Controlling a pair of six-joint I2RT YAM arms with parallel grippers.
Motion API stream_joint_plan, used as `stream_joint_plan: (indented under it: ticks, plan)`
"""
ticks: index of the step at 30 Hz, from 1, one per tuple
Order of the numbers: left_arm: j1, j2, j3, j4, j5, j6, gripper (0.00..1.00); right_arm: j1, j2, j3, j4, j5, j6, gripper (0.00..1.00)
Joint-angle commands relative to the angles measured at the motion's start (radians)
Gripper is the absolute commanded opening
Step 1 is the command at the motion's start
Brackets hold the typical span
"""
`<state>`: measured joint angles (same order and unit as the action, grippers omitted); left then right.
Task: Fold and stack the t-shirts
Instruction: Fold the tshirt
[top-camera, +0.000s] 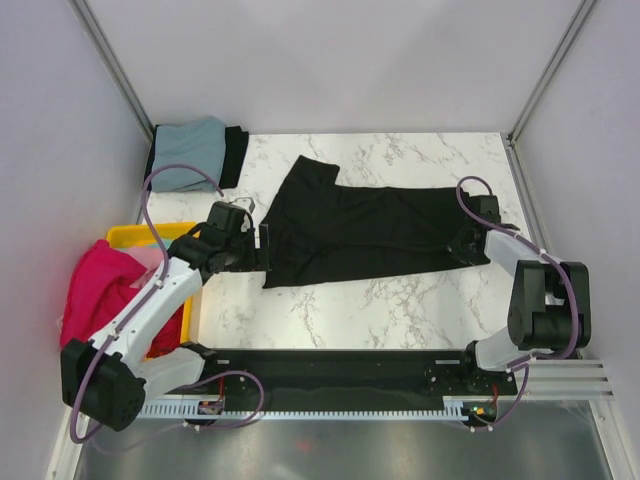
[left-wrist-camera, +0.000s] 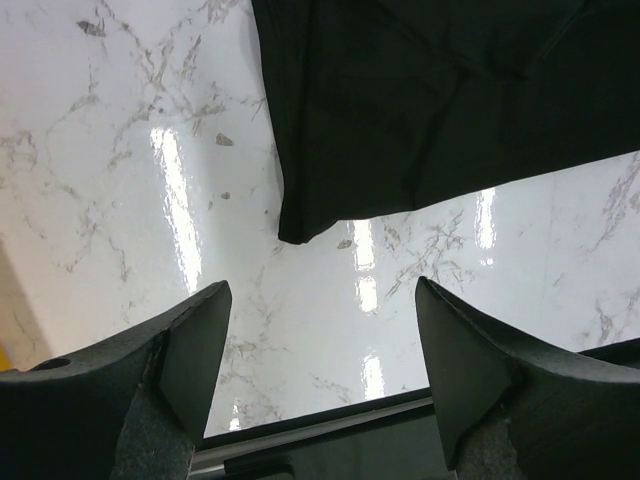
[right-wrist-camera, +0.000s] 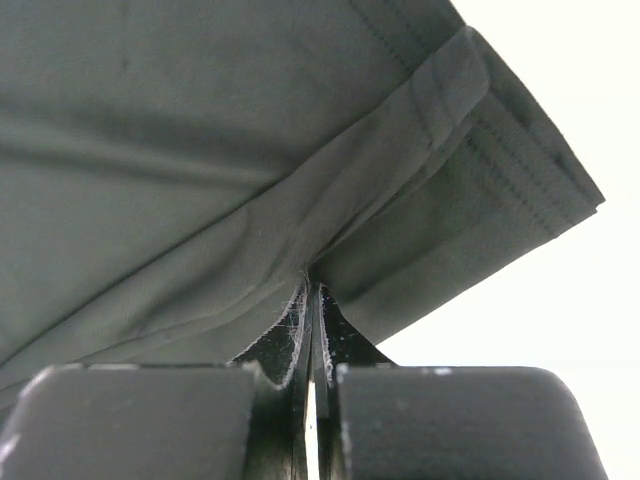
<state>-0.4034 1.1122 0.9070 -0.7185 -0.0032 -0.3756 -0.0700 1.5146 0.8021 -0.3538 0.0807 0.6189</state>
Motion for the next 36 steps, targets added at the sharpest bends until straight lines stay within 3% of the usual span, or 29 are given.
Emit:
stream_joint_plan:
  ticks: [1,8,16,17,19,20,21,25,29,32,34,36]
  plan:
    - [0.005,-0.041,-0.014,0.053,-0.035,0.047,0.82,-0.002,0.025,0.051,0.009,0.065,-0.016,0.0]
    - [0.005,-0.04,-0.02,0.051,-0.032,0.053,0.81,-0.002,0.133,0.149,0.018,0.083,0.01,0.0]
    - [0.005,-0.04,-0.025,0.05,-0.026,0.055,0.8,-0.053,0.318,0.46,-0.034,0.033,0.073,0.02]
    - [0.005,-0.041,-0.026,0.051,-0.021,0.053,0.8,-0.054,0.326,0.517,-0.037,0.016,0.087,0.09]
    - [0.003,-0.043,-0.026,0.051,-0.023,0.053,0.8,-0.053,0.352,0.568,-0.033,-0.012,0.093,0.45]
    - [0.005,-0.045,-0.028,0.051,-0.023,0.053,0.8,-0.053,0.364,0.612,-0.025,-0.024,0.091,0.73]
    - [0.003,-0.045,-0.028,0.051,-0.023,0.053,0.8,-0.053,0.386,0.632,-0.016,-0.05,0.085,0.8]
    - [0.003,-0.041,-0.026,0.051,-0.023,0.043,0.8,-0.054,0.333,0.629,-0.022,-0.073,0.047,0.84]
    - [0.003,-0.035,-0.043,0.041,-0.04,-0.044,0.8,-0.079,0.164,0.411,-0.008,0.031,0.018,0.9]
    - [0.003,-0.023,-0.095,0.044,-0.009,-0.147,0.81,-0.175,0.026,0.211,0.038,-0.019,0.016,0.9]
    - [0.003,-0.02,-0.137,0.072,-0.012,-0.207,0.88,-0.223,-0.049,0.108,0.084,-0.053,0.009,0.91]
    - [0.002,-0.025,-0.167,0.122,-0.011,-0.236,0.91,-0.234,-0.051,0.069,0.098,-0.07,0.001,0.91]
